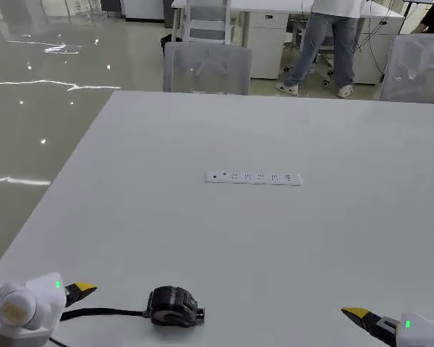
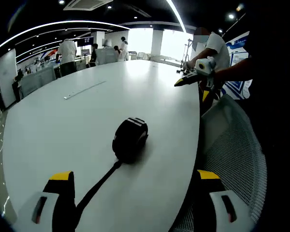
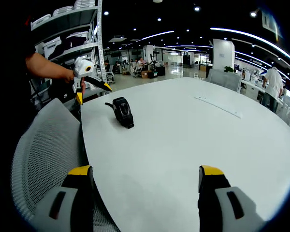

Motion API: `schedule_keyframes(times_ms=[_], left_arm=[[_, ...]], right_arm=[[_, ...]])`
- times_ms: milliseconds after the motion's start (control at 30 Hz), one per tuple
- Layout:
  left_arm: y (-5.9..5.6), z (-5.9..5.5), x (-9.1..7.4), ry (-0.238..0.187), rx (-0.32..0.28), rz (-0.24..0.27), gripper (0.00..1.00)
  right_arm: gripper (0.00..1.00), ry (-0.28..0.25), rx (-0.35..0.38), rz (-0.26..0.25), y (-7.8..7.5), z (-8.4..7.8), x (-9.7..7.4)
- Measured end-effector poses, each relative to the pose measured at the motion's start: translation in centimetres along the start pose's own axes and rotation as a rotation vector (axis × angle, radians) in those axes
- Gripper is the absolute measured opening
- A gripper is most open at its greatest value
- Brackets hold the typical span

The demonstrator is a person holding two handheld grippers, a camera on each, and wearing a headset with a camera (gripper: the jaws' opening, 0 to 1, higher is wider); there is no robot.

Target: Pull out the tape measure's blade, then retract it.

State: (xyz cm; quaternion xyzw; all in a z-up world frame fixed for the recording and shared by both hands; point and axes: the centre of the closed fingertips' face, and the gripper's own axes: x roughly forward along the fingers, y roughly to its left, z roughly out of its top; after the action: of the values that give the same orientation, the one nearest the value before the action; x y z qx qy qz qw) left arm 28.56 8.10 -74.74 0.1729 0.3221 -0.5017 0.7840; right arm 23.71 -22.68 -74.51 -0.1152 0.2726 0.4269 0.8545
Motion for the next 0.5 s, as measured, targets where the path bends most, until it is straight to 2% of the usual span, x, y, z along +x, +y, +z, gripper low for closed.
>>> schedule_keyframes(times_ms=[233, 400, 500], left_arm=[[0.6, 1.9, 1.7, 0.058, 0.101, -0.053, 0.99], [0.5, 3.6, 2.8, 0.105, 0.193, -0.098, 0.97], [0.5, 4.2, 3.5, 0.142, 0.257, -0.123, 0.89]], right_arm=[[0.91, 0.029, -0.044, 0.057, 0.1, 1.6, 2.3], [0.93, 0.01, -0.087, 0.095, 0.2, 3.5, 4.2], [0.92, 0.01, -0.1, 0.116, 0.3, 4.4, 5.1]])
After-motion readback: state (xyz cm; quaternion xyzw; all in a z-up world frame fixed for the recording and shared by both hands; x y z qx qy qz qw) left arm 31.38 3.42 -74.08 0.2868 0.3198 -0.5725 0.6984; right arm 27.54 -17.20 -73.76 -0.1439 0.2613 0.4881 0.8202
